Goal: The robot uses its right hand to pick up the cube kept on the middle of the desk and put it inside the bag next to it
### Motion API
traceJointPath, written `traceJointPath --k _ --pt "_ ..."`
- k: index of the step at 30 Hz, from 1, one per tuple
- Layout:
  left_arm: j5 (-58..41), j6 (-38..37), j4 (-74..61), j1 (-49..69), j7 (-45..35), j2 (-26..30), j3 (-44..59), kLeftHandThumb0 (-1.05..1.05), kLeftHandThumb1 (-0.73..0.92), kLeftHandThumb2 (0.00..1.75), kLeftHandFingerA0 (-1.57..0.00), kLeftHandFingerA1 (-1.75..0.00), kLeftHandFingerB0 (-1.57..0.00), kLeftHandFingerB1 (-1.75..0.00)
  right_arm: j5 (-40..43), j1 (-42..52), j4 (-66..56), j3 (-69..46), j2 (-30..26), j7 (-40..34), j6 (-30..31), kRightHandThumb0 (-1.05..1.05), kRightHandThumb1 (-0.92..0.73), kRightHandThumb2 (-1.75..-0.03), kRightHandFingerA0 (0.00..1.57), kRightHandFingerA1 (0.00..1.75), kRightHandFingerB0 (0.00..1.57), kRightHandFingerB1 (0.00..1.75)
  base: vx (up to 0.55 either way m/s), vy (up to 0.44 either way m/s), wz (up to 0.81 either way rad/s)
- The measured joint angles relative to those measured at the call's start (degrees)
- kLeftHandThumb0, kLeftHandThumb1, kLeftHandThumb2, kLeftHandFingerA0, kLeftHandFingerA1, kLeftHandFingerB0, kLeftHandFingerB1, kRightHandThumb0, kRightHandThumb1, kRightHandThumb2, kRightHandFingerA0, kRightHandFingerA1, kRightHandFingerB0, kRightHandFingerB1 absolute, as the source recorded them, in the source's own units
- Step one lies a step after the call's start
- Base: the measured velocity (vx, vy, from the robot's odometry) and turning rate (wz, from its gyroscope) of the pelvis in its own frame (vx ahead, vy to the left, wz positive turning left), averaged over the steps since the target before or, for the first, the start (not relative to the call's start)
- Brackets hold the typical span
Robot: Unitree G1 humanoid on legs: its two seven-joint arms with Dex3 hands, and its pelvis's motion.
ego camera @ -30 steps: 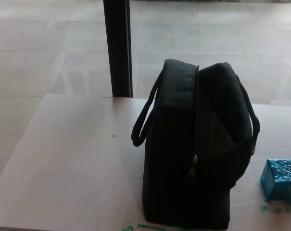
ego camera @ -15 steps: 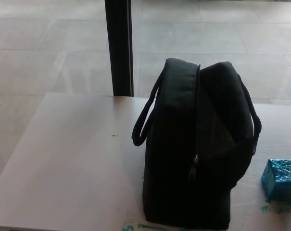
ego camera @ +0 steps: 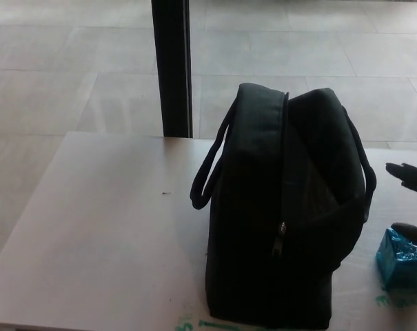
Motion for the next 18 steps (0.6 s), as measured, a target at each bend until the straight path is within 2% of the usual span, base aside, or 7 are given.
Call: traceJointPath --k 17,18 --pt "-0.11 0.58 -0.36 -0.62 0.26 0.73 -0.18 -0.72 0.81 0.65 -0.28 -0.41 -0.25 -0.32 -7.91 0.01 8.01 2.29 0.95 0.24 -0.46 -1.03 -0.6 -1.0 0.0 0.0 0.0 0.04 0.0 0.0 0.0" --pt "-0.13 0.62 -0.38 -0.71 0.27 0.73 -0.18 -0.72 0.81 0.65 -0.28 -0.41 -0.25 -0.32 -8.07 0.01 8.0 2.37 1.03 0.26 -0.5 -0.98 -0.56 -0.96 0.0 0.0 0.01 0.06 0.0 0.0 0.0"
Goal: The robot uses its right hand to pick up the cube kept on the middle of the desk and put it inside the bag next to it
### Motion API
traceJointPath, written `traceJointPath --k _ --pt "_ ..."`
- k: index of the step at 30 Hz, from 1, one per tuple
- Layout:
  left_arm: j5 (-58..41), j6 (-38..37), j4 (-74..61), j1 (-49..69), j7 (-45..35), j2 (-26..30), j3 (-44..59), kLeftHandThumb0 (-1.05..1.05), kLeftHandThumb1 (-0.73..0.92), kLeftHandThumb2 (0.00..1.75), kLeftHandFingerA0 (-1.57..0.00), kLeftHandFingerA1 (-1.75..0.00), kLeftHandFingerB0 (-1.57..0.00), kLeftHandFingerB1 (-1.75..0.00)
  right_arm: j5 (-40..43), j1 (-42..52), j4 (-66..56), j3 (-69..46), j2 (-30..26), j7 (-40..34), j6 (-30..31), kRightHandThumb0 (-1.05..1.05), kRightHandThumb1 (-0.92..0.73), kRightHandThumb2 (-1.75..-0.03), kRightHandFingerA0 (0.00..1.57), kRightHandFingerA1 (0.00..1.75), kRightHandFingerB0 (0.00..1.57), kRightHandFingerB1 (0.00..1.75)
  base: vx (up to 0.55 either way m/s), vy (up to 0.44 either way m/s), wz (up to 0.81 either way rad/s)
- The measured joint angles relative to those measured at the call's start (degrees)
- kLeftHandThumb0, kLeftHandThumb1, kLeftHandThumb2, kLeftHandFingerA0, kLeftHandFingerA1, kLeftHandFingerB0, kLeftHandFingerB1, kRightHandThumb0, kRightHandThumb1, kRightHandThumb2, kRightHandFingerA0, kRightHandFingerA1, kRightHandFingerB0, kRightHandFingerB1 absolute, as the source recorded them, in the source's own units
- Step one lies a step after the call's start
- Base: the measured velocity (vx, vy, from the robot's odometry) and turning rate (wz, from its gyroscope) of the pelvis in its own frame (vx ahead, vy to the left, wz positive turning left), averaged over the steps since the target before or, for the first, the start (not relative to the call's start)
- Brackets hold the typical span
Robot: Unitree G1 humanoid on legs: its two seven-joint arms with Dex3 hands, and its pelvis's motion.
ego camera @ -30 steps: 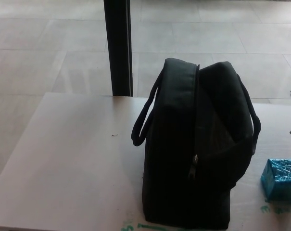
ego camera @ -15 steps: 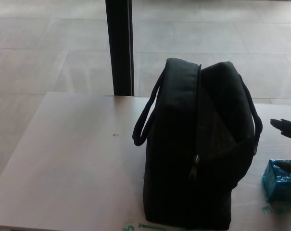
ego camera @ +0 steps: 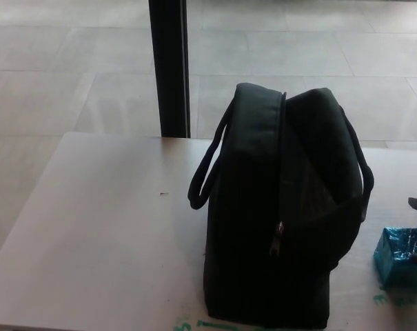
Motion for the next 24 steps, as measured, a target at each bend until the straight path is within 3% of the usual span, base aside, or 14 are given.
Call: traceJointPath --k 15,17,20,21,23,24 --pt "-0.03 0.03 3.13 -2.81 -0.25 0.33 -0.42 -0.69 0.83 0.66 -0.26 -0.47 -0.26 -0.35 -2.17 0.0 -1.3 -0.02 1.9 2.09 -1.83 -0.81 -0.47 -0.83 0.0 0.0 0.03 0.11 0.0 0.0 0.0" --pt "-0.04 0.03 3.16 -2.88 -0.24 0.33 -0.47 -0.69 0.83 0.65 -0.27 -0.47 -0.29 -0.36 -3.05 -0.14 -1.22 0.93 1.73 2.56 -1.92 -0.68 -0.42 -0.81 0.0 0.11 0.04 0.19 0.0 0.0 0.0" --pt "-0.09 0.03 3.35 -3.0 -0.23 0.32 -0.42 -0.69 0.84 0.65 -0.25 -0.48 -0.27 -0.36 -5.69 -1.64 -0.33 4.95 1.37 4.42 -1.52 -0.65 -0.41 -0.75 0.0 0.1 0.02 0.24 0.0 0.0 0.0" --pt "-0.1 0.03 3.41 -3.07 -0.24 0.32 -0.42 -0.69 0.84 0.66 -0.25 -0.47 -0.24 -0.34 -6.38 -2.22 -0.29 5.8 1.16 4.86 -1.43 -0.36 -0.35 -0.62 0.0 0.18 0.11 0.38 0.0 0.0 0.0" --pt "-0.1 0.03 3.52 -3.27 -0.3 0.33 -0.44 -0.68 0.85 0.66 -0.24 -0.45 -0.24 -0.34 -8.15 -3.24 -0.36 8.01 0.44 5.8 -1.11 -0.36 -0.42 -0.64 0.0 0.36 0.14 0.39 0.0 0.0 0.0" --pt "-0.11 0.02 3.58 -3.33 -0.36 0.33 -0.44 -0.68 0.85 0.66 -0.24 -0.45 -0.24 -0.34 -8.87 -3.62 -0.33 8.84 0.14 6.1 -0.97 -0.36 -0.42 -0.64 0.0 0.36 0.14 0.39 0.0 0.0 0.0"
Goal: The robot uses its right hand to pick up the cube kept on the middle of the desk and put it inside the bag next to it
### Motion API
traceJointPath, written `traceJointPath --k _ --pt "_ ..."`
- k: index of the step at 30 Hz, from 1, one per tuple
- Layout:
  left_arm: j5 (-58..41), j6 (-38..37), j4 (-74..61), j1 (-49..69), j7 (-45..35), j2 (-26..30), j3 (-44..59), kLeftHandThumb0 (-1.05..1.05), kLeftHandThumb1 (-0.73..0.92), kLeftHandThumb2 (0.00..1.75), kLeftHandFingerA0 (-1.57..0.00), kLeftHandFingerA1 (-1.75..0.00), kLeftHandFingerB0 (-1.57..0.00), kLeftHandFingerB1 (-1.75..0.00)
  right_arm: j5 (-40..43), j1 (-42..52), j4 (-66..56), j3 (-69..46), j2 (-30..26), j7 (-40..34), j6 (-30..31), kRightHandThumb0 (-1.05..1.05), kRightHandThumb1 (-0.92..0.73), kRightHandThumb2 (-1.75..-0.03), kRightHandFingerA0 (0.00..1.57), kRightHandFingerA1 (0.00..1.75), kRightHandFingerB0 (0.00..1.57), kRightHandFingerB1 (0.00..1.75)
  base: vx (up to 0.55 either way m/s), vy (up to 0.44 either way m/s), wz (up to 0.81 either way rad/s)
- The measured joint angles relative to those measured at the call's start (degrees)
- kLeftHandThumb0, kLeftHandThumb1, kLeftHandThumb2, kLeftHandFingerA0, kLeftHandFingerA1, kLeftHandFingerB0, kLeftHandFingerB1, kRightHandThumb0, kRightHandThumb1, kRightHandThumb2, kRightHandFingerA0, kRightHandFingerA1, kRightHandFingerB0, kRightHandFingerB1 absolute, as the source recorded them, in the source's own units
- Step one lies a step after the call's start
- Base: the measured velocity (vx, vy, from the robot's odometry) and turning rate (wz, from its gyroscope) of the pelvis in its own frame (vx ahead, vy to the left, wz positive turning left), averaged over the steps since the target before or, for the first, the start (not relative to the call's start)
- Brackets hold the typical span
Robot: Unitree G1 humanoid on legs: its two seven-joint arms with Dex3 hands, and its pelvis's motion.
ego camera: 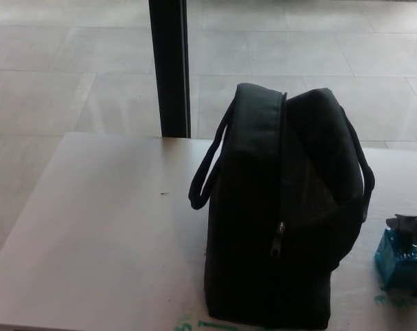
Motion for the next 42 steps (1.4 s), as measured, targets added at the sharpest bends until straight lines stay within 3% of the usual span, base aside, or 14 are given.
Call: traceJointPath --k 1,7,8,9,11,15,19,25,29,30,33,35,36,42 --pt "-0.01 0.0 0.04 -0.03 -0.06 0.02 0.0 -0.68 0.86 0.66 -0.24 -0.45 -0.23 -0.34 -0.45 -0.14 0.06 0.41 -0.15 0.16 0.16 -0.37 -0.5 -0.56 0.0 0.79 0.23 0.33 0.0 0.0 0.0" --pt "-0.01 0.0 -0.52 0.06 -0.39 0.12 -0.22 -0.68 0.87 0.67 -0.24 -0.44 -0.25 -0.34 -3.4 0.51 -2.53 1.5 -0.2 0.67 2.3 -0.32 -0.61 -0.58 0.25 0.81 0.29 0.36 0.0 0.0 0.0" --pt "-0.01 0.0 -0.67 0.04 -0.4 0.12 -0.27 -0.69 0.85 0.66 -0.26 -0.43 -0.26 -0.33 -4.13 0.74 -3.07 1.67 -0.17 0.59 2.53 -0.37 -0.62 -0.81 0.48 0.99 0.27 0.44 0.0 0.0 0.0" --pt "-0.01 0.0 -0.66 -0.03 -0.38 0.12 -0.25 -0.7 0.85 0.66 -0.26 -0.43 -0.26 -0.34 -4.57 1.04 -3.31 1.71 -0.02 0.21 2.59 -0.25 -0.75 -0.64 0.52 1.34 0.38 0.36 0.0 0.0 0.0" --pt "-0.05 0.0 -0.42 -0.16 -0.4 0.13 -0.22 -0.69 0.87 0.67 -0.26 -0.43 -0.26 -0.32 -5.28 1.76 -3.85 1.51 0.01 -1.0 2.38 -0.33 -0.79 -0.67 0.74 1.61 0.68 0.59 0.0 0.0 0.0" --pt "-0.05 0.0 -0.12 -0.16 -0.43 0.12 -0.23 -0.7 0.86 0.66 -0.26 -0.43 -0.27 -0.33 -7.99 2.66 -4.72 2.25 -0.01 -5.93 1.45 -0.35 -0.76 -0.66 0.77 1.63 0.75 0.6 0.0 0.0 0.0" --pt "-0.05 0.0 0.04 -0.15 -0.46 0.12 -0.24 -0.69 0.86 0.66 -0.26 -0.42 -0.26 -0.33 -9.5 3.81 -4.8 2.37 -0.01 -10.48 0.64 -0.34 -0.85 -0.66 0.85 1.67 0.81 0.9 0.0 0.0 0.0" --pt "-0.05 -0.01 0.11 -0.15 -0.46 0.11 -0.23 -0.69 0.87 0.67 -0.25 -0.44 -0.24 -0.33 -9.88 5.68 -4.52 1.31 0.04 -16.19 -1.24 -0.36 -0.67 -0.9 0.9 1.75 0.86 0.77 0.0 0.0 0.0" --pt "-0.05 -0.02 0.22 -0.14 -0.5 0.12 -0.23 -0.69 0.87 0.67 -0.26 -0.43 -0.25 -0.33 -9.7 7.56 -4.4 -0.53 0.12 -19.61 -2.96 -0.29 -0.73 -0.84 0.88 1.65 0.8 0.65 0.0 0.0 0.0" --pt "-0.06 -0.02 0.25 -0.14 -0.52 0.12 -0.23 -0.69 0.87 0.67 -0.25 -0.43 -0.24 -0.33 -9.61 8.2 -4.36 -1.18 0.16 -20.62 -3.51 -0.27 -0.67 -0.96 0.87 1.63 0.83 0.9 0.0 0.0 0.0" --pt "-0.05 -0.16 0.65 -0.15 -0.57 0.12 -0.23 -0.7 0.87 0.67 -0.24 -0.42 -0.22 -0.32 -8.63 10.15 -4.11 -4.1 0.56 -23.02 -5.51 -0.25 -0.63 -0.89 0.89 1.62 0.85 0.92 0.0 0.0 0.0" --pt "-0.05 -0.21 0.97 -0.14 -0.63 0.13 -0.23 -0.7 0.86 0.66 -0.25 -0.42 -0.23 -0.32 -7.72 11.57 -3.77 -6.65 1.07 -24.67 -7.2 -0.23 -0.59 -1.01 0.86 1.73 0.72 1.48 0.0 0.0 0.0" --pt "-0.05 -0.22 1.1 -0.15 -0.71 0.13 -0.22 -0.69 0.86 0.67 -0.25 -0.42 -0.24 -0.33 -7.11 12.23 -3.59 -7.97 1.34 -25.38 -8.2 -0.24 -0.59 -1.04 0.83 1.75 0.72 1.59 0.0 0.0 0.0" --pt "-0.08 -0.22 1.16 0.01 -0.86 0.14 -0.01 -0.68 0.87 0.67 -0.25 -0.44 -0.25 -0.34 -3.19 13.77 -3.83 -17.01 1.74 -27.8 -13.19 -0.21 -0.6 -0.96 0.81 1.72 0.69 1.51 0.0 0.0 0.0"
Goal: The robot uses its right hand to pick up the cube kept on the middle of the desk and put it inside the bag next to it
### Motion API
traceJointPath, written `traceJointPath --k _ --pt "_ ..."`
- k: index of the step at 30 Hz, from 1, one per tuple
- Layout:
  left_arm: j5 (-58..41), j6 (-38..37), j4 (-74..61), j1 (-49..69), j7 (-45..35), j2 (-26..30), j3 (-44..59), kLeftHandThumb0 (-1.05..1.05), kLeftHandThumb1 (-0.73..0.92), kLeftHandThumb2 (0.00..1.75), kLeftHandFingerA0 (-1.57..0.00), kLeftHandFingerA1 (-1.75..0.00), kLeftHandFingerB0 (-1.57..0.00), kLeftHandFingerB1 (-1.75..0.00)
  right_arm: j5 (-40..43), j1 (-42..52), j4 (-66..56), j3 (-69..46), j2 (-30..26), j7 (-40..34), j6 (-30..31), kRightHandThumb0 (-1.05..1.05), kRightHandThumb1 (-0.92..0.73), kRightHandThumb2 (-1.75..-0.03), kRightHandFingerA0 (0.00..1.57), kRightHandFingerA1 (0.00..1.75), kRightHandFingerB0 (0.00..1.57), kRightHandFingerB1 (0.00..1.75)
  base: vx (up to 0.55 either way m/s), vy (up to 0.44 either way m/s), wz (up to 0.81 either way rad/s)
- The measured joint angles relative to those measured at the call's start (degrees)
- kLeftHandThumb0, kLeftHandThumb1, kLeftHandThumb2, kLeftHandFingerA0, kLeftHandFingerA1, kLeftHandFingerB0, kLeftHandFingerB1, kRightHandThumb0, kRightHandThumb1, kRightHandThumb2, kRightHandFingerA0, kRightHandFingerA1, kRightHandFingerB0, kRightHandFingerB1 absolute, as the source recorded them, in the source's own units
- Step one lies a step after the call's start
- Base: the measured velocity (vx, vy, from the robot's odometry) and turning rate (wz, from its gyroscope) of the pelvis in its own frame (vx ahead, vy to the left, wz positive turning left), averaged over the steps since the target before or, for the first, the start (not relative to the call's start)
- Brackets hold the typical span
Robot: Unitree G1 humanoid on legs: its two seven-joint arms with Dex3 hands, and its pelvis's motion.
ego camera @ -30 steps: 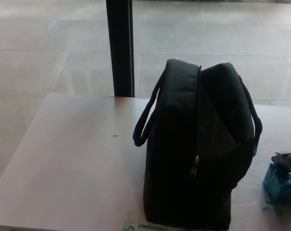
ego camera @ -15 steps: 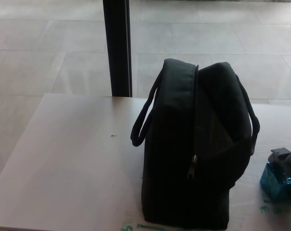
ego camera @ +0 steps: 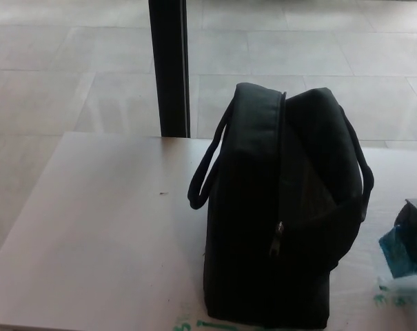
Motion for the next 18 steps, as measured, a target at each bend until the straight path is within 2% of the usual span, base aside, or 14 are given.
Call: traceJointPath --k 1,3,5,7,9,10,12,13,15,17,18 --pt "-0.01 0.0 0.0 0.05 0.0 0.0 0.12 -0.68 0.86 0.66 -0.28 -0.45 -0.27 -0.35 0.58 -0.03 -0.18 -1.32 0.01 -0.29 -0.43 -0.14 -0.58 -1.02 0.88 1.74 0.68 1.49 0.0 0.0 0.0" --pt "-0.05 0.01 -0.1 0.06 0.09 0.01 0.44 -0.68 0.86 0.66 -0.26 -0.45 -0.25 -0.34 1.84 -0.3 -0.4 -4.57 0.05 -1.03 -1.52 -0.17 -0.55 -1.1 0.87 1.7 0.76 1.44 0.0 0.0 0.0" --pt "-0.08 0.0 -0.12 0.08 0.09 0.01 0.53 -0.68 0.86 0.66 -0.25 -0.43 -0.23 -0.33 2.3 -1.16 -0.49 -6.88 -0.09 -2.03 -2.53 -0.17 -0.57 -1.09 0.85 1.72 0.76 1.39 0.0 0.0 0.0" --pt "-0.08 0.0 -0.21 0.19 0.03 0.02 0.51 -0.67 0.87 0.67 -0.24 -0.41 -0.22 -0.33 2.71 -2.65 -0.29 -8.72 -0.42 -2.71 -3.46 -0.18 -0.54 -1.07 0.78 1.7 0.74 1.46 0.0 0.0 0.0" --pt "-0.06 -0.01 -0.27 0.3 -0.05 0.07 0.42 -0.67 0.87 0.67 -0.24 -0.41 -0.22 -0.33 3.17 -4.27 0.04 -10.29 -0.79 -3.37 -4.26 -0.18 -0.54 -1.07 0.78 1.7 0.74 1.46 0.0 0.0 0.0" --pt "-0.05 -0.02 -0.27 0.33 -0.06 0.1 0.39 -0.67 0.86 0.66 -0.25 -0.43 -0.24 -0.34 3.26 -4.61 0.11 -10.55 -0.85 -3.49 -4.38 -0.12 -0.56 -1.0 0.83 1.67 0.77 1.37 0.0 0.0 0.0" --pt "-0.09 -0.01 -0.18 0.31 -0.07 0.13 0.4 -0.66 0.86 0.66 -0.24 -0.43 -0.23 -0.35 3.75 -7.77 1.62 -11.91 -0.92 -4.35 -5.39 -0.14 -0.53 -1.05 0.86 1.7 0.76 1.43 0.0 0.0 0.0" --pt "-0.11 -0.01 -0.17 0.27 -0.07 0.13 0.41 -0.67 0.86 0.66 -0.24 -0.45 -0.23 -0.34 3.84 -8.78 2.07 -12.3 -0.93 -4.67 -5.64 -0.22 -0.58 -1.05 0.78 1.75 0.69 1.58 0.0 0.0 0.0" --pt "-0.24 0.01 -0.41 0.36 -0.07 0.13 0.42 -0.67 0.85 0.65 -0.24 -0.46 -0.24 -0.35 4.34 -11.34 2.31 -13.07 -0.75 -4.86 -5.84 -0.18 -0.51 -1.14 0.85 1.75 0.73 1.57 0.0 0.0 0.0" --pt "-0.46 0.06 -0.66 0.33 -0.07 0.12 0.49 -0.67 0.86 0.66 -0.22 -0.45 -0.23 -0.35 5.19 -14.12 1.95 -13.82 0.14 -4.86 -5.99 -0.2 -0.58 -1.01 0.8 1.75 0.68 1.58 0.0 0.0 0.0" --pt "-0.54 0.07 -0.77 0.34 -0.07 0.12 0.51 -0.67 0.85 0.66 -0.22 -0.45 -0.23 -0.35 5.45 -14.83 1.59 -13.96 0.43 -4.86 -6.01 -0.15 -0.54 -1.05 0.91 1.74 0.7 1.52 0.0 0.0 0.0"
